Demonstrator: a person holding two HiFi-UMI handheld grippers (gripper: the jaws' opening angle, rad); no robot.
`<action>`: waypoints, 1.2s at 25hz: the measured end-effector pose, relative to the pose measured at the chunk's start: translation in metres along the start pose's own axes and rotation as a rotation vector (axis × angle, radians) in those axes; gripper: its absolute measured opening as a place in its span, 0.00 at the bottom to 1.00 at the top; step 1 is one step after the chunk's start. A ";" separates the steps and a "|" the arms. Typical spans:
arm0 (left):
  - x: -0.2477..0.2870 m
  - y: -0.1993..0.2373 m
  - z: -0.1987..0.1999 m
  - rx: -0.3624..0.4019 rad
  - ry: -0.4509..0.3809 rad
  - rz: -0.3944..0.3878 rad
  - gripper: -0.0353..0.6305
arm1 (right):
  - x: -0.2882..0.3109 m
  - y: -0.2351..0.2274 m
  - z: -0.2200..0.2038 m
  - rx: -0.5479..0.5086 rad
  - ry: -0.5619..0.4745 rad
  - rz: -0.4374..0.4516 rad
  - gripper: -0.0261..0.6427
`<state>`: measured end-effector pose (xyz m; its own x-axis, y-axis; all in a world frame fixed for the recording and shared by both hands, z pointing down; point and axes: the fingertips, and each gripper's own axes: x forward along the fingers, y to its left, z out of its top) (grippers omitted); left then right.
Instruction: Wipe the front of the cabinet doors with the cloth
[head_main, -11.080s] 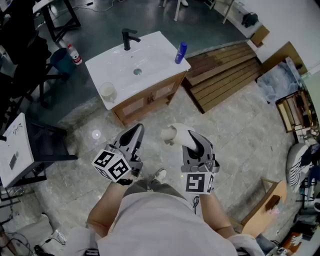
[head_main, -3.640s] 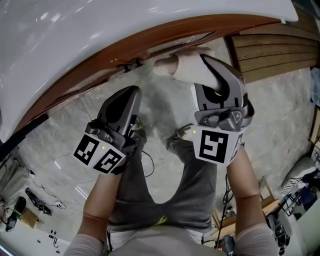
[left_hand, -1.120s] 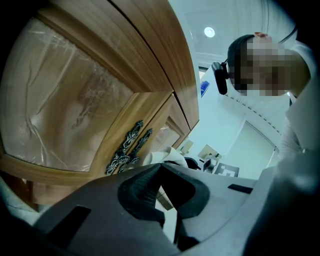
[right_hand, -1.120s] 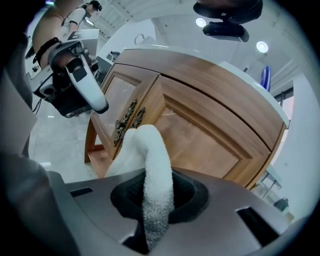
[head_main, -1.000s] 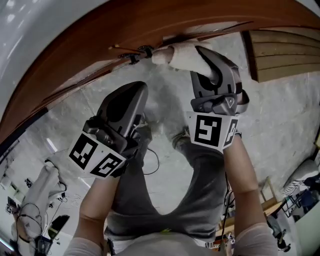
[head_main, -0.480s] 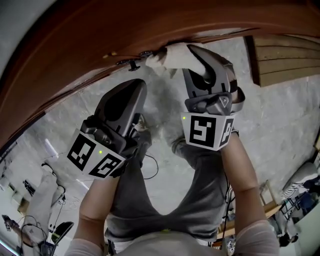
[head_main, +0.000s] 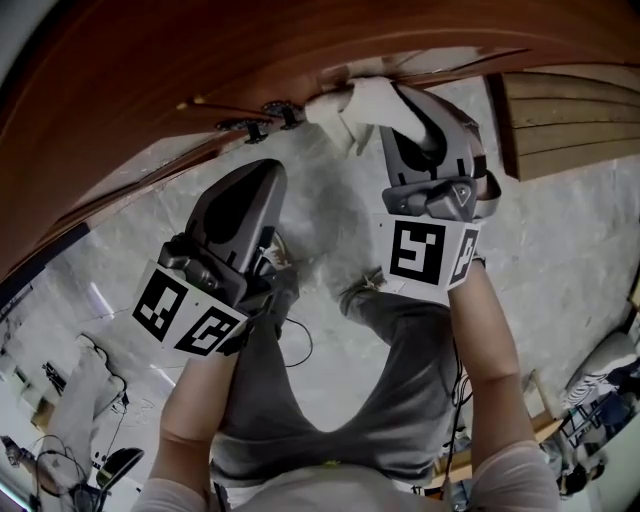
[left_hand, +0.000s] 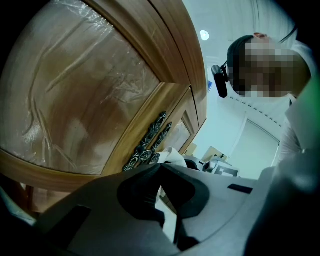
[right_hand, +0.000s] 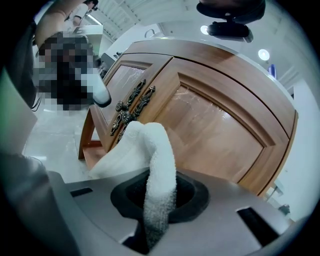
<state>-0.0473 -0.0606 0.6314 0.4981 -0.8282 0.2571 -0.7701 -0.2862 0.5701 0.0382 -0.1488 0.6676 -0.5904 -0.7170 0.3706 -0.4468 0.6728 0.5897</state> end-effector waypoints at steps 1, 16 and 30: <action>0.003 -0.001 -0.001 0.003 -0.001 0.002 0.08 | 0.000 -0.003 -0.004 -0.002 -0.002 -0.005 0.15; 0.027 -0.039 -0.013 0.035 0.015 -0.026 0.08 | -0.011 -0.040 -0.040 -0.065 -0.003 -0.049 0.15; 0.054 -0.083 -0.028 0.035 0.085 -0.043 0.08 | -0.032 -0.090 -0.077 -0.026 0.048 -0.113 0.14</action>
<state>0.0545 -0.0682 0.6202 0.5616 -0.7713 0.2996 -0.7604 -0.3383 0.5544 0.1493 -0.2003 0.6584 -0.5043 -0.7961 0.3344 -0.4908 0.5829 0.6475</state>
